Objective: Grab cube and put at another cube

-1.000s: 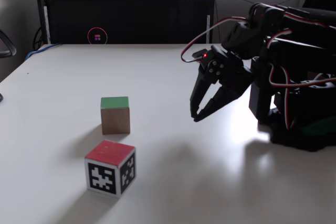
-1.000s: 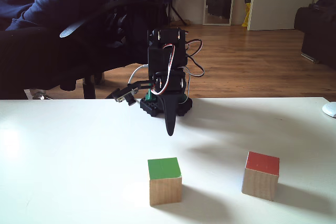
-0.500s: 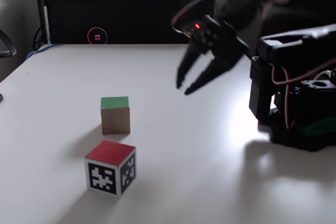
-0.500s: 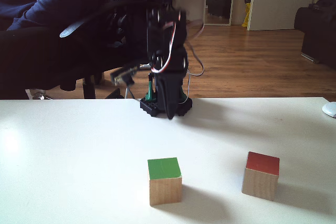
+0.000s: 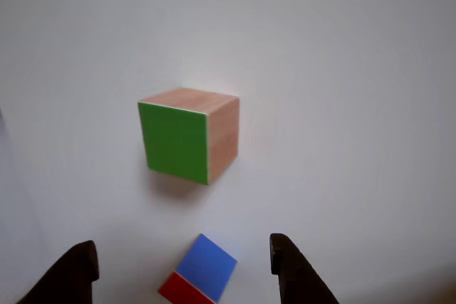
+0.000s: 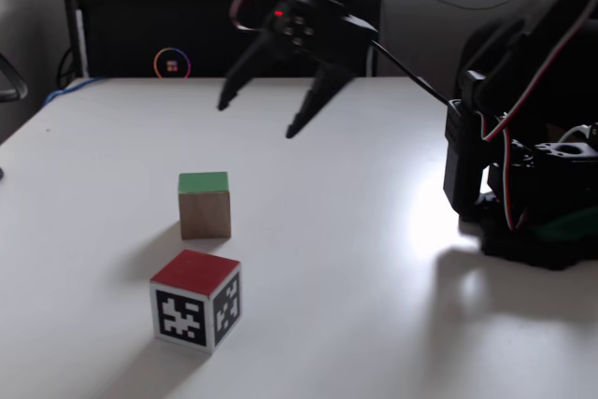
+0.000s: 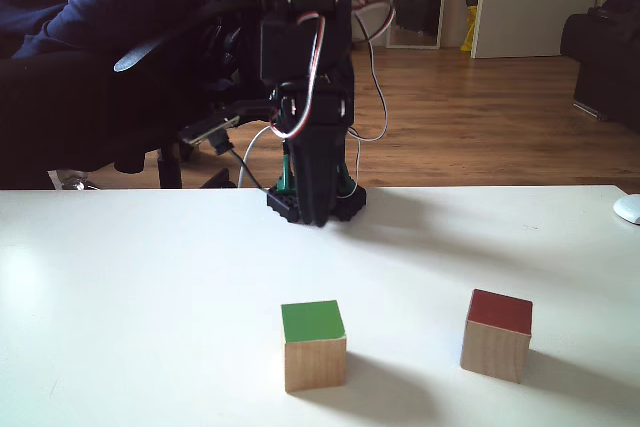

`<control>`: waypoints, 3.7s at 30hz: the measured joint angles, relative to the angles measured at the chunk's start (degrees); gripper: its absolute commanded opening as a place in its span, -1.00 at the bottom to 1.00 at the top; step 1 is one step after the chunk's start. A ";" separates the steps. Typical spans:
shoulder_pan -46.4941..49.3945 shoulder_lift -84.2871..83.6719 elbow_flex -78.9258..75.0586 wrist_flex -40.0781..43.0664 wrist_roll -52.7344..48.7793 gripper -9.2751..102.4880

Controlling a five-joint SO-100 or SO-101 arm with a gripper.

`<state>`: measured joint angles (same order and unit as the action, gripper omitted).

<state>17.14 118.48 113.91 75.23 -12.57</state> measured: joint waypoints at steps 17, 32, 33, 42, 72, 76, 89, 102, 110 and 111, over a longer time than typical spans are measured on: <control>2.20 -27.25 -19.69 2.81 -4.57 -0.05; 1.93 -41.75 -26.10 1.05 -3.34 -0.04; 1.76 -42.98 -26.72 1.05 -3.08 -0.04; -1.23 -46.93 -28.30 0.35 -0.62 -0.03; -3.96 -45.97 -31.29 -1.05 4.57 -0.69; -7.65 -38.50 -28.04 -0.97 6.42 -0.69; -23.99 -30.94 -26.54 1.41 15.03 -0.68; -32.78 -44.56 -40.52 6.86 20.30 -0.67; -33.05 -49.31 -45.88 8.53 20.65 -0.45; -33.05 -49.83 -46.76 9.05 20.65 -0.42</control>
<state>-15.91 68.64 67.15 84.29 8.09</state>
